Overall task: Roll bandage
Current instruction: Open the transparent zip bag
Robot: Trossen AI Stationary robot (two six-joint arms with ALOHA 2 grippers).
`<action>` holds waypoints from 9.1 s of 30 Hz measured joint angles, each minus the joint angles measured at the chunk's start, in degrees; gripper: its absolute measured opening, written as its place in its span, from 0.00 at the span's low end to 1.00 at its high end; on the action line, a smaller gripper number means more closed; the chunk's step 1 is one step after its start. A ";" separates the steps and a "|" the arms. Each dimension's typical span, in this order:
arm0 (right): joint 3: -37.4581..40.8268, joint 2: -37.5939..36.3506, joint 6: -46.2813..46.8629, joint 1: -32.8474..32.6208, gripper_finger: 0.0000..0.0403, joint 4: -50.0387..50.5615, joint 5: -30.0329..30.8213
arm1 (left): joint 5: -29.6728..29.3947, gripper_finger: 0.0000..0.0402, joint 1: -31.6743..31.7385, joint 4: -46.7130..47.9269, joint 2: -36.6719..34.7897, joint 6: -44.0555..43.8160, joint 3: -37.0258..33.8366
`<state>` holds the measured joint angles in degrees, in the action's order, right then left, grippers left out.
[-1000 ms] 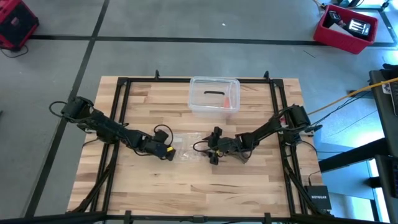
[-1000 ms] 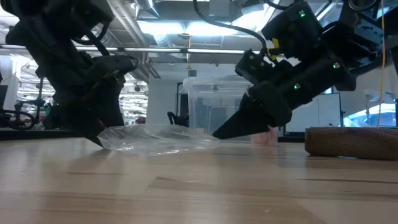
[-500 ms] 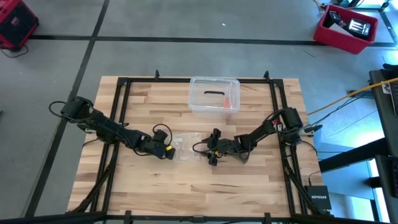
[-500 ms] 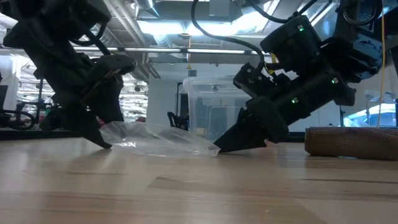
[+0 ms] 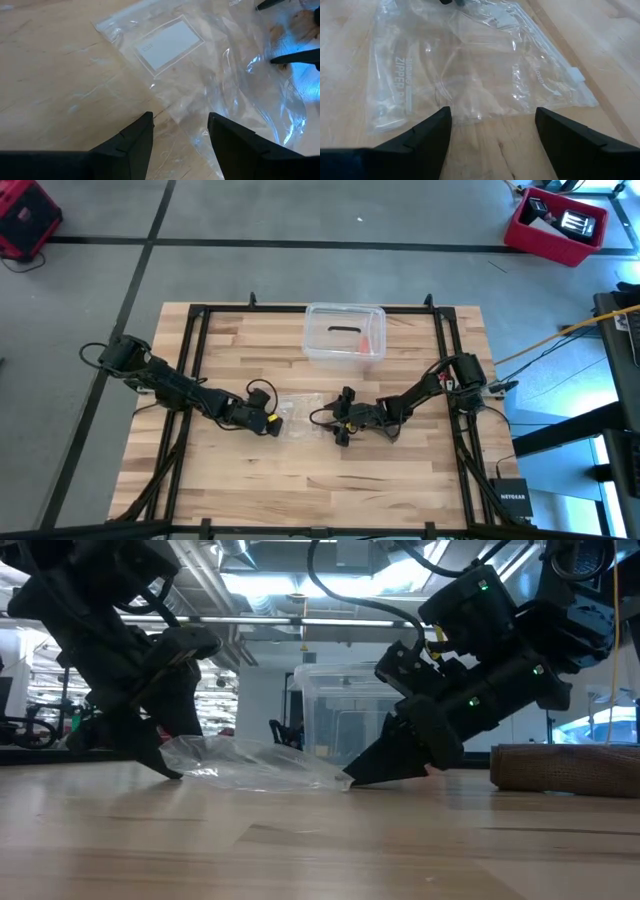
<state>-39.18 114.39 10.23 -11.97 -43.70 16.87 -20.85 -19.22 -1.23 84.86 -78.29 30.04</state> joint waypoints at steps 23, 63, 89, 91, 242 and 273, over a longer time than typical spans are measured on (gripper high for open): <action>0.00 0.02 -0.03 0.00 0.72 0.04 -0.03 | 1.47 0.34 -0.28 -6.94 0.61 5.82 -0.04; 0.07 -21.06 -0.26 -0.04 0.72 29.30 -2.52 | -11.71 0.00 -5.90 -7.78 0.55 42.20 5.57; 21.70 -53.90 3.66 -0.81 0.72 24.02 -9.47 | -23.55 0.00 -11.45 -11.89 0.55 86.68 16.70; 21.70 -53.30 4.38 -0.79 0.72 23.74 -9.49 | -23.55 0.00 -11.45 -11.75 0.55 86.31 16.70; 12.59 -52.45 -12.25 -6.82 0.01 34.67 8.91 | -3.55 0.10 3.28 53.31 19.32 65.60 60.72; 12.59 -52.41 -13.65 -6.78 0.01 34.71 9.67 | 2.94 0.44 11.30 44.11 22.68 69.51 67.01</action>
<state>-26.59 61.98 -3.42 -18.74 -8.99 26.55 -17.92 -7.92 42.87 107.54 -8.78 97.06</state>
